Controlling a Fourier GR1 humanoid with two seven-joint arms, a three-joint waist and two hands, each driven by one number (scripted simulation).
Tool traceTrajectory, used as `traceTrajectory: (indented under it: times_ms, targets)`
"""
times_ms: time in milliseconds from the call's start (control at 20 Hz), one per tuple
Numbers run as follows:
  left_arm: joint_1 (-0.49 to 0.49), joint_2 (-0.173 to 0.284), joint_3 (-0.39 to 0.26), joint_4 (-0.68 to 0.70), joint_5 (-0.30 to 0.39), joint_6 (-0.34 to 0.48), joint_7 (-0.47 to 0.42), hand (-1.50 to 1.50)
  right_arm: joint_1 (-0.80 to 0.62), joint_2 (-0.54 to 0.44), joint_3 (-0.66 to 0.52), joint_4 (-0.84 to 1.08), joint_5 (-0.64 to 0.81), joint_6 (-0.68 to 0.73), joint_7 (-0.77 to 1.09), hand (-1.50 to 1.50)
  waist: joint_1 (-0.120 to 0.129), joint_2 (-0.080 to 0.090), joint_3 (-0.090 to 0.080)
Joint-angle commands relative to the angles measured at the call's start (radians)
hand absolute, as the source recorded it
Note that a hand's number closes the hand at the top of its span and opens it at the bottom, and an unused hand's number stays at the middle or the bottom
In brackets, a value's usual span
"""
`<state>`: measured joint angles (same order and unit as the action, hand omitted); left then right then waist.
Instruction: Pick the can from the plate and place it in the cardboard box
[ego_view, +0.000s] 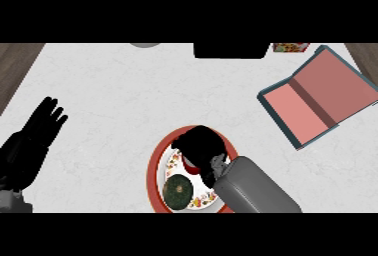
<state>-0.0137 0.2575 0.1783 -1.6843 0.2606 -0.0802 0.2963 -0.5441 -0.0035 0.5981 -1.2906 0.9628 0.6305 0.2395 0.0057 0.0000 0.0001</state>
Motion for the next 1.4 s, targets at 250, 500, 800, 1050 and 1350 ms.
traceTrajectory:
  times_ms: [250,500,800,1050,1350]
  targets:
    - [0.028,-0.043,-0.011,-0.008,-0.042,-0.003,-0.031,0.0,-0.047,0.003,0.014,0.11,0.023,-0.138,-0.139,1.5,0.003,0.0,0.0]
    - [-0.022,-0.011,0.028,0.03,-0.01,-0.027,-0.007,0.0,-0.04,0.004,-0.008,0.126,-0.003,-0.187,-0.046,1.5,0.005,0.001,0.0]
    - [-0.014,-0.018,0.013,0.028,-0.01,-0.033,-0.014,0.0,-0.059,0.004,-0.326,0.268,-0.002,-0.324,0.295,1.5,0.01,0.006,0.0]
    - [-0.036,-0.01,0.021,0.05,-0.008,-0.042,-0.01,0.0,-0.163,0.004,-0.246,0.34,-0.025,-0.477,0.433,1.5,0.02,0.004,0.0]
    - [0.002,-0.033,0.019,0.017,-0.029,-0.022,-0.016,0.0,-0.18,0.004,-0.196,0.197,0.004,-0.537,0.492,1.5,0.001,-0.003,0.0]
